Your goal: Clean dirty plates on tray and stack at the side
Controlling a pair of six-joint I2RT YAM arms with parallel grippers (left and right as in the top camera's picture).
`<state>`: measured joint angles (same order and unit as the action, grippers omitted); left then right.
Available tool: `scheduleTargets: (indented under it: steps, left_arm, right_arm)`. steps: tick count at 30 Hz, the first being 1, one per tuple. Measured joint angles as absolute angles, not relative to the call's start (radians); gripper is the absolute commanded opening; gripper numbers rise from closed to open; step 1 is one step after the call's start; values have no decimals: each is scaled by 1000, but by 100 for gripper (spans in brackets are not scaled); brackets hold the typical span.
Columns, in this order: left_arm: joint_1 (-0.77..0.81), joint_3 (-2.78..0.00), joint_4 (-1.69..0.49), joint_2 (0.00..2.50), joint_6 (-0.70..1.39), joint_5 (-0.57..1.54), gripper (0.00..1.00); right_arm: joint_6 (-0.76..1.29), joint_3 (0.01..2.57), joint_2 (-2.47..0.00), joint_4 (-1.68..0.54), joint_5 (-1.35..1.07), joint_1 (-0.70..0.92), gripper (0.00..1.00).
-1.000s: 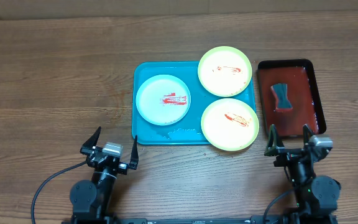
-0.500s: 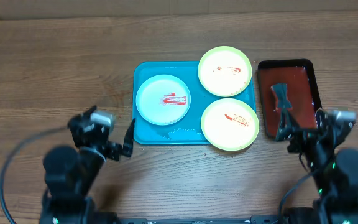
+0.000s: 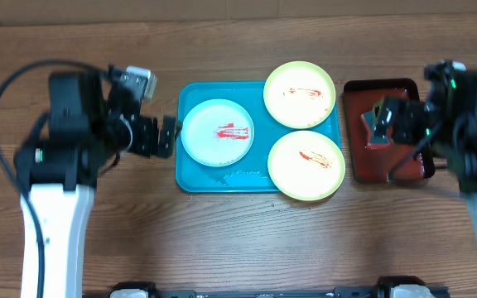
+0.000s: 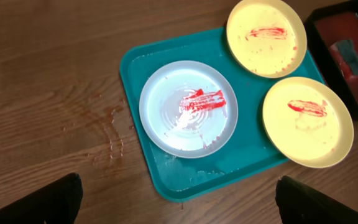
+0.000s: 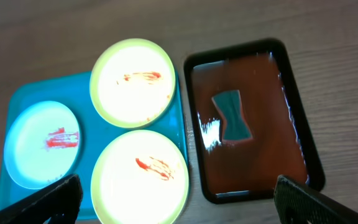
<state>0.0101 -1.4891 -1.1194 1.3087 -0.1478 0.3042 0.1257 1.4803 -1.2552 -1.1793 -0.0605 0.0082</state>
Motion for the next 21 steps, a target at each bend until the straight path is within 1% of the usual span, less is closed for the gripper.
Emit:
scheduleTargets:
  steps: [3,7,14,15,16,18,21]
  left_arm:
    - [10,-1555,-1141,1402,-148,304,100]
    - [10,-1568,-1147,1500,-143,306,100]
    - [10,-1568,-1156,1633,-66,339,99]
    - [10,-1568,-1151,1650,-55,346,97]
    - [10,-1568,-1138,1667,-50,353,98]
    - [11,-1568,-1121,1707,-28,353,96]
    - [17,-1569,-1123,1745,55,277,90]
  right_arm:
    - [107,1545,-1359,-1206,-59,8,100]
    - [93,1552,-1443,-1214,-53,8,100]
    - [78,1552,-1514,-1204,-10,7,100]
    - [78,1552,-1518,-1204,-1,6,99]
    - [78,1552,-1522,-1204,9,1,97]
    - [79,1552,-1531,-1204,23,-27,96]
    - [78,1552,-1549,-1206,35,-85,95]
